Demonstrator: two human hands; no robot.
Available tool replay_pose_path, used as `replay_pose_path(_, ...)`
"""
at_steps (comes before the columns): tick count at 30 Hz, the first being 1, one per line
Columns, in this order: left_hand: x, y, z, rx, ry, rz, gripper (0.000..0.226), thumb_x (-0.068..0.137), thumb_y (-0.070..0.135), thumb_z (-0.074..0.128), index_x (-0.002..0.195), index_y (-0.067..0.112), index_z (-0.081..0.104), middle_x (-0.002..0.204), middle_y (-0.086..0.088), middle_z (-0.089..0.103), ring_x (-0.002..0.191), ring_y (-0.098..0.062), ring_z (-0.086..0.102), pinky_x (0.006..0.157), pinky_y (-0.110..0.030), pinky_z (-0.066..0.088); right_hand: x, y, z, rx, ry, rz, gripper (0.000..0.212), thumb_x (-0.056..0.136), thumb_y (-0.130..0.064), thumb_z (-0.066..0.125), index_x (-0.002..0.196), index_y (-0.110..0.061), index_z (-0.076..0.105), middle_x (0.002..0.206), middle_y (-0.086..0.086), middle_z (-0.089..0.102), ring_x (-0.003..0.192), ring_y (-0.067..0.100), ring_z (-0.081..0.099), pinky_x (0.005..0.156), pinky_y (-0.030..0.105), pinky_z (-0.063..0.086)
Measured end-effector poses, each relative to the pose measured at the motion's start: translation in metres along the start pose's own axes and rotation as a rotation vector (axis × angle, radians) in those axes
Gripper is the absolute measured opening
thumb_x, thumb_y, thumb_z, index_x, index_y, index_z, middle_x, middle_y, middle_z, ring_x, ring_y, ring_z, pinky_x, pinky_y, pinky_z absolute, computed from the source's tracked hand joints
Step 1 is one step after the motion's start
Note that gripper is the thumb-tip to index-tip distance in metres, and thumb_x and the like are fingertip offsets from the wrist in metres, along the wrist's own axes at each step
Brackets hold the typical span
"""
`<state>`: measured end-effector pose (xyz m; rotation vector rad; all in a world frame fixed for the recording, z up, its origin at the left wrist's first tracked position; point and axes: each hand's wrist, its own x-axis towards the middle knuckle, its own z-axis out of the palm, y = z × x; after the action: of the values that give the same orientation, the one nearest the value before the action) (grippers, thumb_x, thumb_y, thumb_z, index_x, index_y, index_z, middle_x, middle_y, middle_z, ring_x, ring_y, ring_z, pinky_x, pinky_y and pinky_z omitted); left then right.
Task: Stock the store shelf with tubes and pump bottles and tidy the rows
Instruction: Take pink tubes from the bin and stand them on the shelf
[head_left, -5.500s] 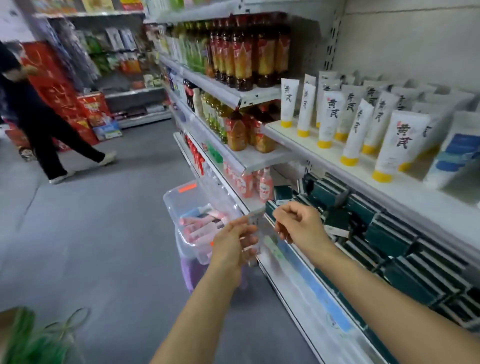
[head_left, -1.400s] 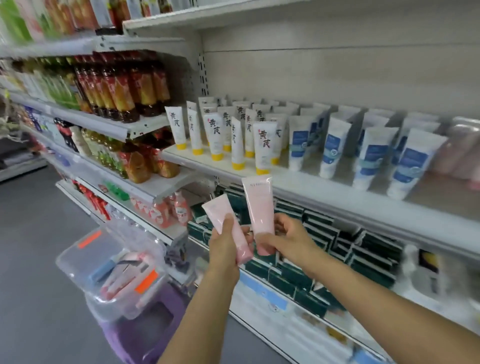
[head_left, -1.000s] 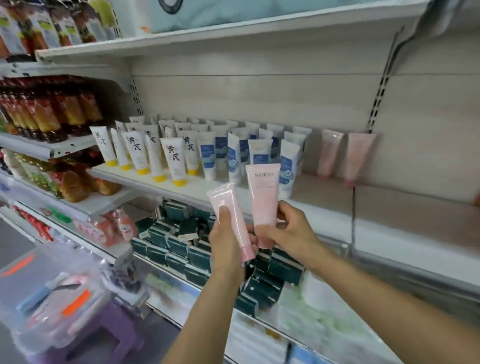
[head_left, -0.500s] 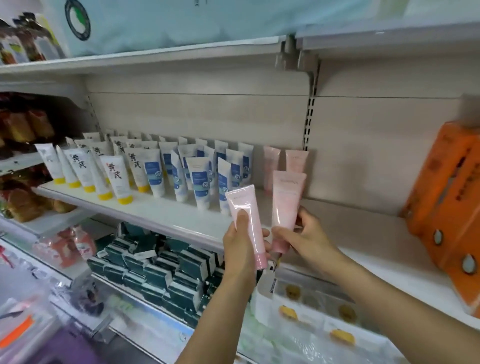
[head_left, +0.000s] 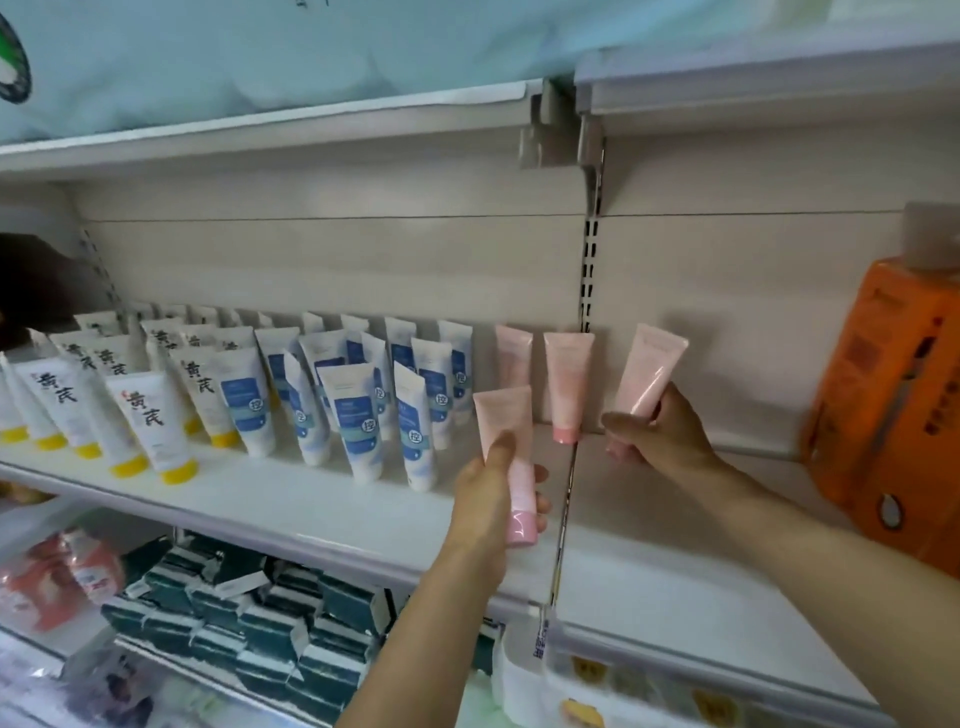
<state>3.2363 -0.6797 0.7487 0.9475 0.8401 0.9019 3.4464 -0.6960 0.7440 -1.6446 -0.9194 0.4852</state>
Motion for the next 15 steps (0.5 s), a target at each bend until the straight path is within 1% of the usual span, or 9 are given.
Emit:
replay_pose_path(1,0.004,0.001,-0.001,-0.001,-0.001,-0.001,0.033,0.098,0.034,0.052,0.107,0.003,0.056,0.072,-0.011,0.064,0.044,-0.019,0.052,0.040,-0.023,0.042,0.008,0.002,0.000,-0.059,0.030,0.003,0.048,0.062,-0.028,0.075,0.101,-0.012,0.052,0.094,0.018,0.067,0.069,0.028,0.067,0.054,0.034,0.056)
replay_pose_path(2,0.009,0.002,-0.003,-0.002,-0.002,0.000,0.031,0.098,0.034,0.052,0.107,0.005,0.056,0.073,-0.011,0.064,0.045,-0.020,0.053,0.041,-0.023,0.043,0.016,0.004,0.000,-0.122,0.059,0.000,0.051,0.064,-0.030,0.076,0.105,-0.013,0.051,0.096,0.013,0.067,0.075,0.028,0.067,0.057,0.034,0.054)
replay_pose_path(4,0.017,0.004,-0.005,-0.004,-0.003,0.010,0.028,0.098,0.034,0.053,0.107,0.008,0.056,0.075,-0.012,0.064,0.046,-0.020,0.054,0.042,-0.024,0.043,0.027,0.007,0.000,-0.195,0.109,-0.003,0.053,0.071,-0.026,0.078,0.113,-0.015,0.049,0.101,0.006,0.066,0.087,0.027,0.065,0.069,0.036,0.054)
replay_pose_path(7,0.026,0.004,-0.007,-0.002,0.003,0.023,0.027,0.098,0.032,0.052,0.110,0.008,0.057,0.076,-0.013,0.064,0.047,-0.021,0.054,0.044,-0.024,0.044,0.037,0.018,0.007,-0.245,0.114,0.003,0.057,0.072,-0.024,0.080,0.119,-0.014,0.048,0.109,0.009,0.066,0.097,0.030,0.063,0.081,0.041,0.053)
replay_pose_path(8,0.028,0.005,-0.007,0.005,0.002,0.026,0.028,0.098,0.032,0.052,0.111,0.008,0.057,0.077,-0.013,0.064,0.048,-0.021,0.054,0.045,-0.025,0.044,0.040,0.022,0.010,-0.265,0.111,0.012,0.058,0.073,-0.024,0.080,0.120,-0.013,0.048,0.111,0.010,0.065,0.100,0.032,0.063,0.082,0.040,0.052)
replay_pose_path(10,0.032,0.006,-0.008,0.017,0.001,0.029,0.028,0.098,0.033,0.051,0.112,0.009,0.057,0.078,-0.013,0.064,0.049,-0.022,0.055,0.046,-0.027,0.045,0.042,0.027,0.015,-0.286,0.120,0.020,0.054,0.076,-0.022,0.078,0.120,-0.010,0.049,0.111,0.011,0.065,0.101,0.032,0.063,0.078,0.034,0.047)
replay_pose_path(12,0.036,0.007,-0.009,0.026,0.010,0.030,0.028,0.099,0.033,0.050,0.112,0.009,0.058,0.079,-0.013,0.065,0.050,-0.022,0.056,0.046,-0.027,0.045,0.044,0.029,0.017,-0.289,0.138,0.012,0.051,0.076,-0.020,0.076,0.119,-0.010,0.050,0.110,0.010,0.066,0.100,0.032,0.063,0.075,0.032,0.043)
replay_pose_path(15,0.040,0.007,-0.010,0.034,0.012,0.025,0.027,0.099,0.033,0.050,0.111,0.010,0.058,0.080,-0.013,0.065,0.050,-0.022,0.057,0.045,-0.027,0.045,0.046,0.029,0.017,-0.304,0.150,0.004,0.053,0.076,-0.021,0.076,0.120,-0.013,0.050,0.110,0.009,0.066,0.100,0.032,0.063,0.078,0.034,0.048)
